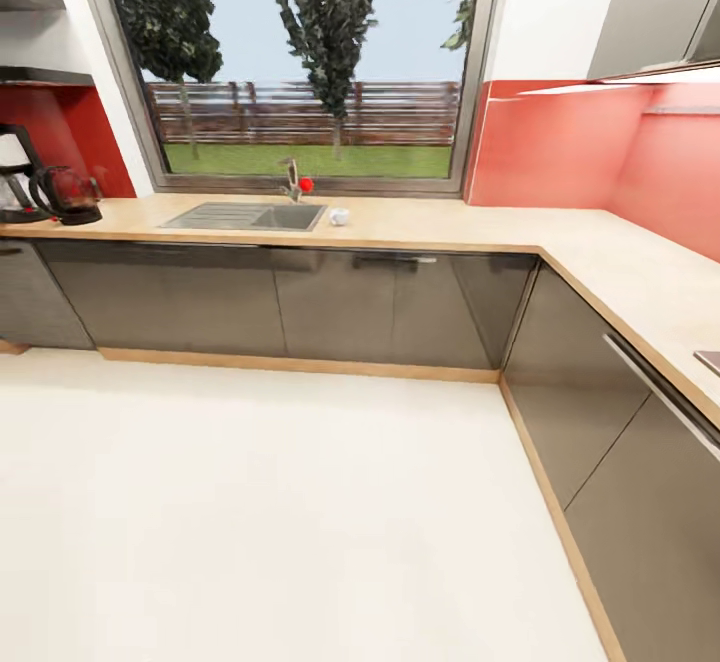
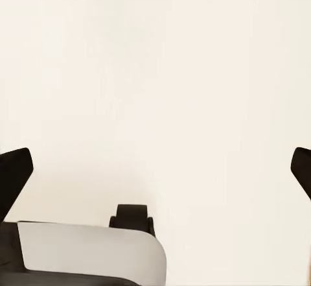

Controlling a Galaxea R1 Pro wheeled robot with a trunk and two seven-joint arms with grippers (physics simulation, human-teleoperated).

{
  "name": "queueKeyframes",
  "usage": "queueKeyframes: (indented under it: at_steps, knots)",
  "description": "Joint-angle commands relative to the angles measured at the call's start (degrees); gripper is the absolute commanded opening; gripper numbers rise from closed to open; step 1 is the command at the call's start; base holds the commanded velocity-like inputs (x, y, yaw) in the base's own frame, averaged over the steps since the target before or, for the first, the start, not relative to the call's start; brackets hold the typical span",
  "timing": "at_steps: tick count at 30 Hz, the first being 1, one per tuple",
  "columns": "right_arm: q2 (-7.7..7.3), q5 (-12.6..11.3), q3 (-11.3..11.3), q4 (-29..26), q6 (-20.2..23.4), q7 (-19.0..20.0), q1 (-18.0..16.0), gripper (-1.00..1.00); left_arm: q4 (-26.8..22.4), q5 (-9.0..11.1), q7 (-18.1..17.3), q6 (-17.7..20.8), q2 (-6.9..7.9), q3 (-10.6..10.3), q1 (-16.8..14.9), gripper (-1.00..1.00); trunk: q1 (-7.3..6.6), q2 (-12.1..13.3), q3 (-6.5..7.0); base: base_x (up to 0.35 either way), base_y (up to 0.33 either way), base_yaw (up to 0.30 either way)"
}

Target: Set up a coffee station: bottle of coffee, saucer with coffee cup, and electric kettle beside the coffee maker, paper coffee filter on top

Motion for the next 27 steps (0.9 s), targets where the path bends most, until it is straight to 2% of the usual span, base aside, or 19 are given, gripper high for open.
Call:
queueKeyframes:
  at_steps: [1, 7, 22, 27]
  knots:
    - [-0.01, 0.25, -0.01, 0.02, -0.15, -0.02, -0.01, 1.00, 0.07, 0.01, 0.06, -0.20, -0.01, 0.06, -0.05, 1.00, 0.00, -0.02, 0.02, 0.004, 0.001, 0.205]
    - [-0.01, 0.25, -0.09, 0.08, -0.15, -0.02, -0.01, 1.00, 0.07, 0.06, 0.10, -0.20, 0.03, 0.07, -0.05, 1.00, 0.00, -0.02, 0.47, 0.002, 0.000, 0.117]
    - [-0.01, 0.26, -0.10, 0.10, -0.15, -0.02, -0.01, 1.00, 0.07, 0.06, 0.11, -0.20, 0.03, 0.07, -0.05, 1.00, 0.00, -0.02, 0.89, 0.000, 0.000, 0.007]
    - [-0.01, 0.32, -0.10, 0.15, -0.15, -0.02, -0.01, 1.00, 0.07, 0.06, 0.11, -0.20, 0.03, 0.06, -0.05, 1.00, -1.10, 1.98, 1.79, 0.000, 0.000, 0.000]
